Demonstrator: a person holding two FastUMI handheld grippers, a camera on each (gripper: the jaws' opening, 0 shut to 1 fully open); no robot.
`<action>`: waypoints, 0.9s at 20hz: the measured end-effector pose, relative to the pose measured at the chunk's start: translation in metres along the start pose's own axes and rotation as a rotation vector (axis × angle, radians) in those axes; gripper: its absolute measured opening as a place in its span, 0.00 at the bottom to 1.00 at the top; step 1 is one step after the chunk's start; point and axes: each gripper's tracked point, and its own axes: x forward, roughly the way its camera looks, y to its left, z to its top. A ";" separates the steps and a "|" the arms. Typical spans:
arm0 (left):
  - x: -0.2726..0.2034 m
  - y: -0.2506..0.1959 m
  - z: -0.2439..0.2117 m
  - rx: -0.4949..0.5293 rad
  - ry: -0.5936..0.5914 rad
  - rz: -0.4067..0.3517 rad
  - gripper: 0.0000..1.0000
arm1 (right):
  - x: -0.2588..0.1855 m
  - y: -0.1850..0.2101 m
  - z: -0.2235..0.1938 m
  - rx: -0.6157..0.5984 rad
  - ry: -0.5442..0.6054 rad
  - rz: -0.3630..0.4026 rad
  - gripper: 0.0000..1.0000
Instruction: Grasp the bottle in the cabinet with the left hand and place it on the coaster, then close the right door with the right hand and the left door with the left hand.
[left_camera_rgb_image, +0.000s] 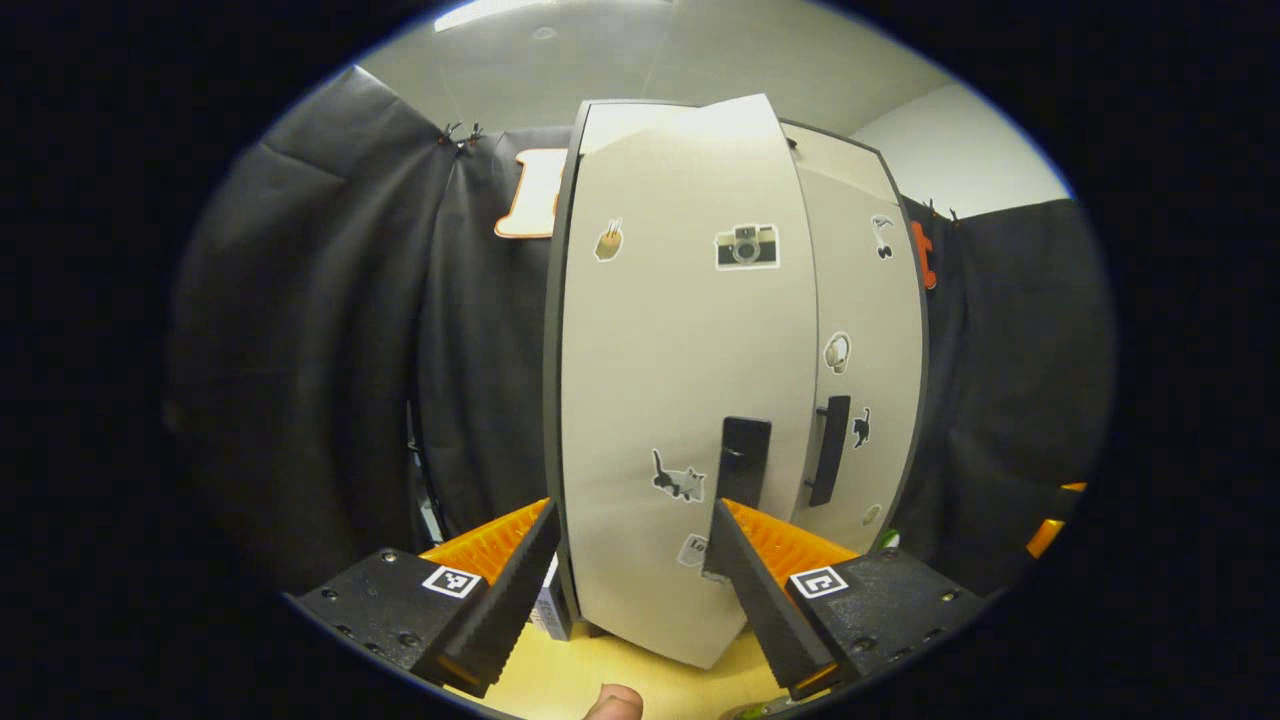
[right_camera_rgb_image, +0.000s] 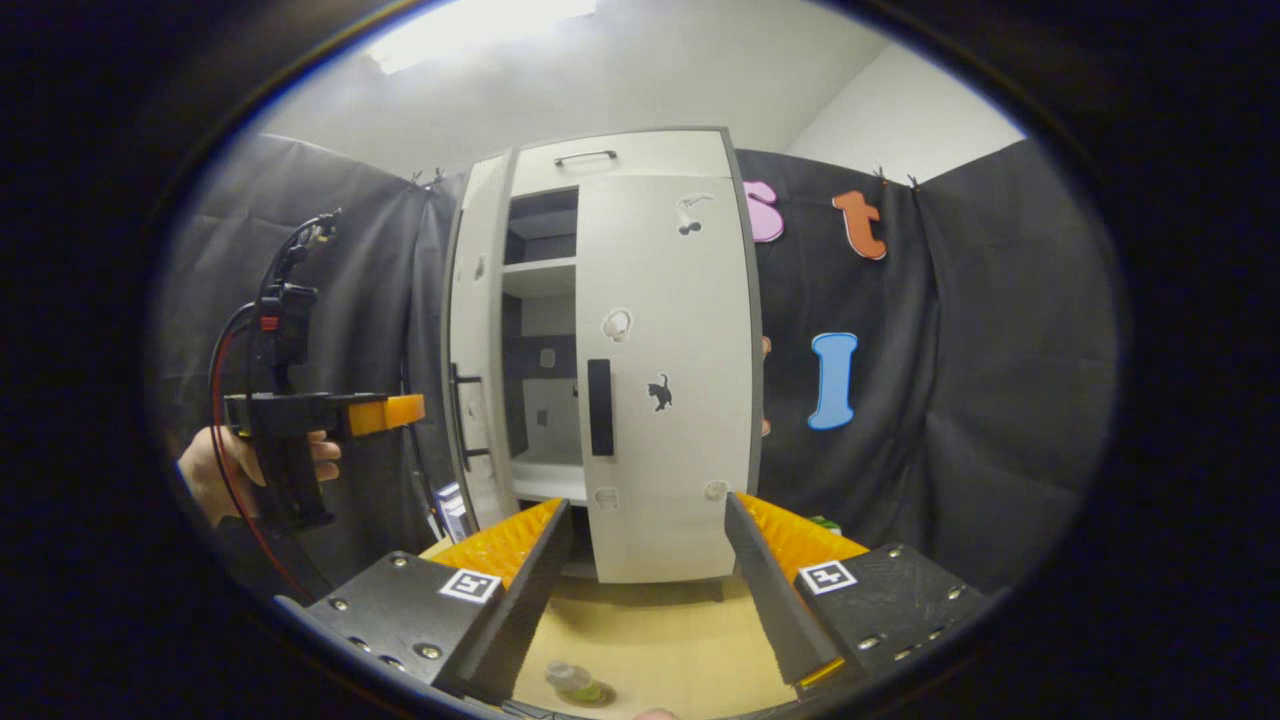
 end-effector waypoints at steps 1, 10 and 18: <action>-0.004 -0.001 -0.002 0.012 -0.001 0.004 0.93 | 0.000 0.000 0.000 0.001 0.001 -0.001 0.93; -0.027 0.005 -0.014 -0.013 0.024 0.023 0.93 | 0.010 0.009 0.001 0.005 -0.002 0.022 0.87; -0.039 0.015 -0.018 -0.016 0.025 0.033 0.97 | 0.018 0.022 -0.002 -0.007 0.006 0.025 0.93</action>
